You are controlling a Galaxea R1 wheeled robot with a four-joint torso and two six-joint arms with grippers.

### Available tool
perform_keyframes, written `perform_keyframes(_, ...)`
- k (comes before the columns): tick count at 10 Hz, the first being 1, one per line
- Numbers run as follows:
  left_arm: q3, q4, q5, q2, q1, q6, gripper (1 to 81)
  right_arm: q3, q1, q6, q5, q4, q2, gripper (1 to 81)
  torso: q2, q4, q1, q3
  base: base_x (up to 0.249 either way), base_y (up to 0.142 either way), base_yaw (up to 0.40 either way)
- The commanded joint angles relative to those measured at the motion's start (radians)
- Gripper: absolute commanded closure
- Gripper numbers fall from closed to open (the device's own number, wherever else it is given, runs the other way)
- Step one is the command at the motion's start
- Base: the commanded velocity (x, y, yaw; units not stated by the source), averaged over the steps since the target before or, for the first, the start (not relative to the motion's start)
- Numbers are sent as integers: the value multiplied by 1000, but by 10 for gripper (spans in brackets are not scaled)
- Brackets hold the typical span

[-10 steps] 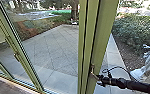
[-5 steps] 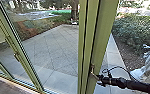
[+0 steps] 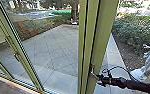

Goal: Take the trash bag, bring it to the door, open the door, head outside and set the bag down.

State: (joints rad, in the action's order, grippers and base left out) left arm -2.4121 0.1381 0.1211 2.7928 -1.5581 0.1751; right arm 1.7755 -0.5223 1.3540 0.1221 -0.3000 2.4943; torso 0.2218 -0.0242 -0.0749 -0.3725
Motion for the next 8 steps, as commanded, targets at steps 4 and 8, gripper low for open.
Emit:
perform_keyframes(4,5,0,-72,-11,2,0,811,99,141,51,169,18,-35,10,0,0,0,0,35,0,0)
perform_keyframes(8,5,-2,-74,-10,2,0,811,96,147,50,169,2,-25,10,0,0,2,-49,22,0,0)
